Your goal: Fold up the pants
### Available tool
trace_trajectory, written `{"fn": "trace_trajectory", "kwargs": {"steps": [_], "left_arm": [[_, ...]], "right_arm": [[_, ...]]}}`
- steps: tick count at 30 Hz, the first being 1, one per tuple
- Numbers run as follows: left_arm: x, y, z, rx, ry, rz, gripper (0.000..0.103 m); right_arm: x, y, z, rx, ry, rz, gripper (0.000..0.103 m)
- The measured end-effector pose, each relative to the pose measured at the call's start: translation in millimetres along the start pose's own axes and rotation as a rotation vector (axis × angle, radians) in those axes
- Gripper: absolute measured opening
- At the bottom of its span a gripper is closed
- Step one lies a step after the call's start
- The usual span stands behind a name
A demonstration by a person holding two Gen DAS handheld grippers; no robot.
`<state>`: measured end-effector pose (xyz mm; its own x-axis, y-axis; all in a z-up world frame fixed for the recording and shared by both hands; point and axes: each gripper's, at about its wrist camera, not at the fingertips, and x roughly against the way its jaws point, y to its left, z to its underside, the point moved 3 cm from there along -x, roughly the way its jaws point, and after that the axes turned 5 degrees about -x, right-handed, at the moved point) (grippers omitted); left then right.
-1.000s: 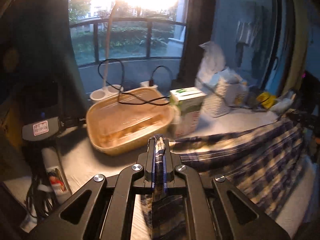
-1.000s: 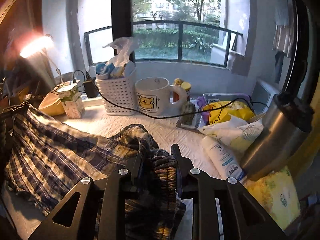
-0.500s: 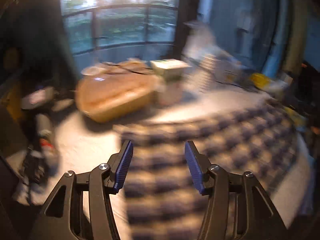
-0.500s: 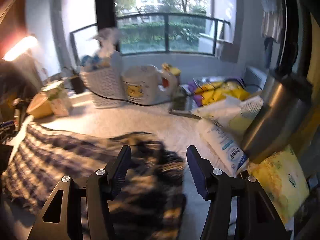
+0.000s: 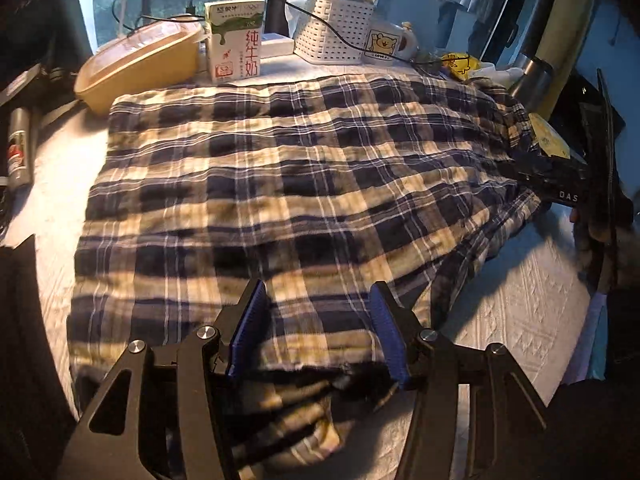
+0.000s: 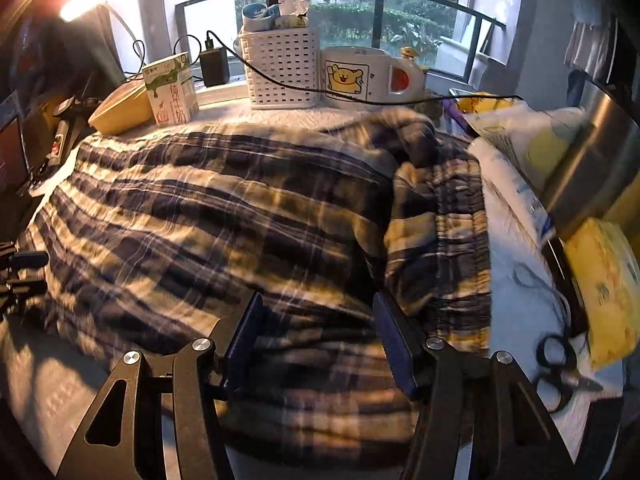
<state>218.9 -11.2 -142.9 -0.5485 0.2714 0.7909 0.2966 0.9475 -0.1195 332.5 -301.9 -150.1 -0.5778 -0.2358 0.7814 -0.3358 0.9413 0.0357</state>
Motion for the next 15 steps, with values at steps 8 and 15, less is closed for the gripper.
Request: {"fn": "trace_trajectory", "kwargs": {"steps": [8, 15], "left_arm": [[14, 6, 22, 0.0, 0.013, -0.016, 0.055], [33, 16, 9, 0.032, -0.049, -0.049, 0.055]], "right_arm": [[28, -18, 19, -0.048, -0.031, -0.014, 0.06], [68, -51, 35, -0.209, -0.083, 0.024, 0.06]]}}
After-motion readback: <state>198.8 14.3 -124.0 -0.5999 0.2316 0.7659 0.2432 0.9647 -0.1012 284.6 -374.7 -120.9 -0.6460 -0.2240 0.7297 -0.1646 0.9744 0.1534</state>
